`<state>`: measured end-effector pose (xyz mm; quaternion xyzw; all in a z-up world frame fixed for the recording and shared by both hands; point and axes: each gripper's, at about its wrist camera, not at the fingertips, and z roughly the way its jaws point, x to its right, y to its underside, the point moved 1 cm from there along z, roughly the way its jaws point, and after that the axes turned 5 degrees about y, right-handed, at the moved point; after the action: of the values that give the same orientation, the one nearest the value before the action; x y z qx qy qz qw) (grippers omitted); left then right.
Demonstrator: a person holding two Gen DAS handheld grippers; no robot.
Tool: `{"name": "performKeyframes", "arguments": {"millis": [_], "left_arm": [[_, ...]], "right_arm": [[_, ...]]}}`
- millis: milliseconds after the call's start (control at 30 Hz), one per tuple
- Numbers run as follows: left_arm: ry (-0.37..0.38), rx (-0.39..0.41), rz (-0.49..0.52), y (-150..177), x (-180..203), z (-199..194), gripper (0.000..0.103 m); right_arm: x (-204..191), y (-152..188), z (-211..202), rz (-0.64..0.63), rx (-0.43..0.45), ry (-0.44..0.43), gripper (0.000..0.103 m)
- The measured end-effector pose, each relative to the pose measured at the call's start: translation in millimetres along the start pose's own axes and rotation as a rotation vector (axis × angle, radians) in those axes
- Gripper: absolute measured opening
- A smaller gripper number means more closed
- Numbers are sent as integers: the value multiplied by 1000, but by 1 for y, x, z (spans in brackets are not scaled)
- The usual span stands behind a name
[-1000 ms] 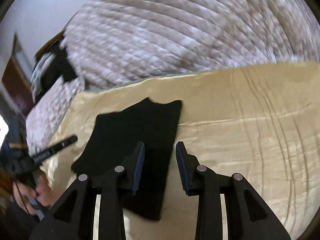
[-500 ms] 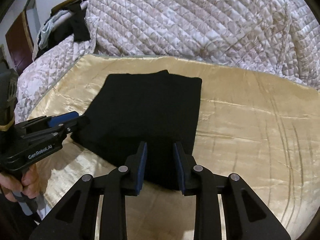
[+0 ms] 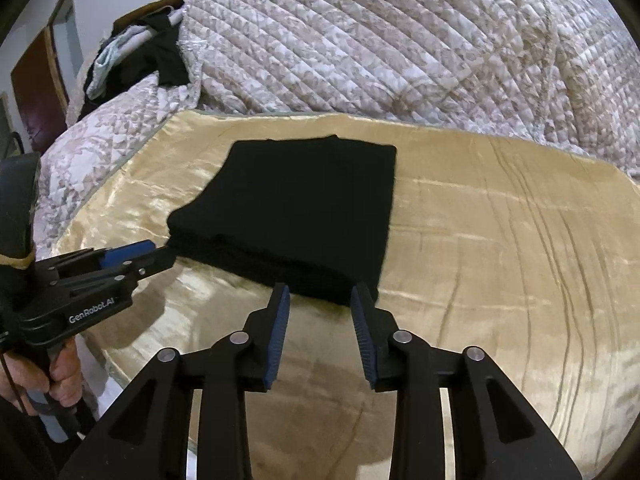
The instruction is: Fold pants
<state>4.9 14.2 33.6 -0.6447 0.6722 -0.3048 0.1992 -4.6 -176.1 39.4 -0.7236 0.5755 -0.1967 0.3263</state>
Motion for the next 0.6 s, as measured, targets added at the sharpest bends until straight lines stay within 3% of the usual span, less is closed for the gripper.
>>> {"name": "performKeyframes", "arguments": {"millis": [333, 600], "left_arm": [[-53, -24, 13, 4, -3, 10, 38], [-37, -1, 5, -1, -4, 6, 38]], "right_arm": [[5, 8, 16, 4, -51, 20, 36], [0, 8, 16, -8, -36, 10, 36]]}}
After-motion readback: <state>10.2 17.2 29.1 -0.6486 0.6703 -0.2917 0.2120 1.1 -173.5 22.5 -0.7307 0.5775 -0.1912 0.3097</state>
